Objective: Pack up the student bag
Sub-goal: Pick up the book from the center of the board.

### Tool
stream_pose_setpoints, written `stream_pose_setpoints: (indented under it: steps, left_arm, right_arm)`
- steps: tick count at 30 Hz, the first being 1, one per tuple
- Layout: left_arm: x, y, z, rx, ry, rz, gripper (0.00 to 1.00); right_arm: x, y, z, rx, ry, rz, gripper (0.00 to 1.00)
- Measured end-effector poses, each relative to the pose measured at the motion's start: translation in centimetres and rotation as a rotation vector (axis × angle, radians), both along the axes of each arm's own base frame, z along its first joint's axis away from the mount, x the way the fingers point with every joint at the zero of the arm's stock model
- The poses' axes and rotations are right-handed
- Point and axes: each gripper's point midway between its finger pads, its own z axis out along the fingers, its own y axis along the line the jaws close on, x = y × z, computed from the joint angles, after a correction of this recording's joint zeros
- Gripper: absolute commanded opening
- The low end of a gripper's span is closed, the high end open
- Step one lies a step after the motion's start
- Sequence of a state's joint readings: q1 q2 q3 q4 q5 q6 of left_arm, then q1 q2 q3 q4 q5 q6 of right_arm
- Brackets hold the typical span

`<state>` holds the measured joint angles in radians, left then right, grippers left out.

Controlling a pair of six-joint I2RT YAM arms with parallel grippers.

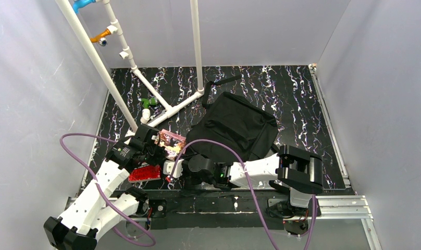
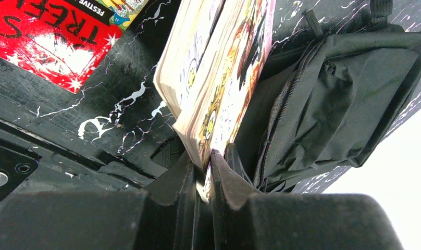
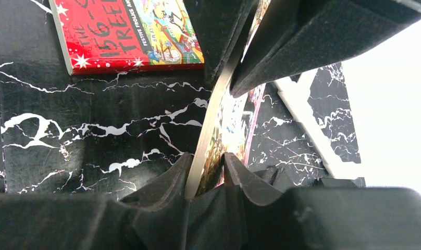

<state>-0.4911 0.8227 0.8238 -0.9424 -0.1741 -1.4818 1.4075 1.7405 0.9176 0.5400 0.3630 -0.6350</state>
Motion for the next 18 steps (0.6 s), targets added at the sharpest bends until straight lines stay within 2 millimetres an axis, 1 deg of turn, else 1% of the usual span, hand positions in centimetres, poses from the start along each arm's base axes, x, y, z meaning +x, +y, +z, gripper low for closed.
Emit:
stream_pose_setpoints:
  steps: [5, 6, 7, 8, 9, 10, 11, 12, 13, 15, 16, 18]
  left_arm:
    - [-0.1, 0.1, 0.0, 0.004, 0.002, -0.001, 0.09]
    - [0.0, 0.1, 0.0, 0.006, 0.001, 0.001, 0.1]
    - [0.0, 0.2, 0.0, 0.008, -0.002, 0.002, 0.13]
    - [0.1, 0.2, 0.0, 0.01, -0.004, 0.003, 0.22]
    - [0.1, 0.2, 0.0, 0.014, -0.004, 0.002, 0.38]
    - [0.1, 0.3, -0.1, 0.02, -0.006, -0.001, 0.57]
    - [0.0, 0.4, -0.1, 0.028, -0.006, -0.009, 0.72]
    - [-0.1, 0.5, -0.1, 0.037, -0.003, -0.018, 0.81]
    - [-0.2, 0.7, -0.2, 0.05, 0.002, -0.023, 0.88]
    - [-0.3, 0.9, -0.1, 0.071, 0.006, -0.036, 0.96]
    - [-0.3, 1.1, 0.0, 0.081, 0.005, -0.039, 0.98]
    - [-0.4, 1.3, 0.2, 0.092, 0.002, -0.043, 0.98]
  right_arm:
    - [0.2, -0.1, 0.0, -0.012, -0.015, -0.003, 0.15]
    - [0.2, -0.1, 0.1, -0.013, -0.021, -0.004, 0.1]
    - [0.3, -0.1, 0.3, -0.014, -0.028, -0.007, 0.08]
    - [0.4, -0.1, 0.4, -0.017, -0.033, -0.011, 0.04]
    - [0.5, 0.0, 0.6, -0.014, -0.034, -0.014, 0.01]
    - [0.5, 0.0, 0.6, -0.014, -0.032, -0.016, 0.01]
    - [0.6, 0.1, 0.7, -0.013, -0.032, -0.02, 0.01]
    - [0.7, 0.1, 0.8, -0.012, -0.03, -0.024, 0.01]
    - [0.8, 0.1, 0.9, -0.014, -0.027, -0.031, 0.01]
    - [1.1, 0.3, 1.2, -0.007, -0.018, -0.043, 0.01]
    - [1.1, 0.3, 1.3, -0.001, -0.01, -0.048, 0.01]
    - [1.1, 0.3, 1.3, 0.005, 0.003, -0.054, 0.01]
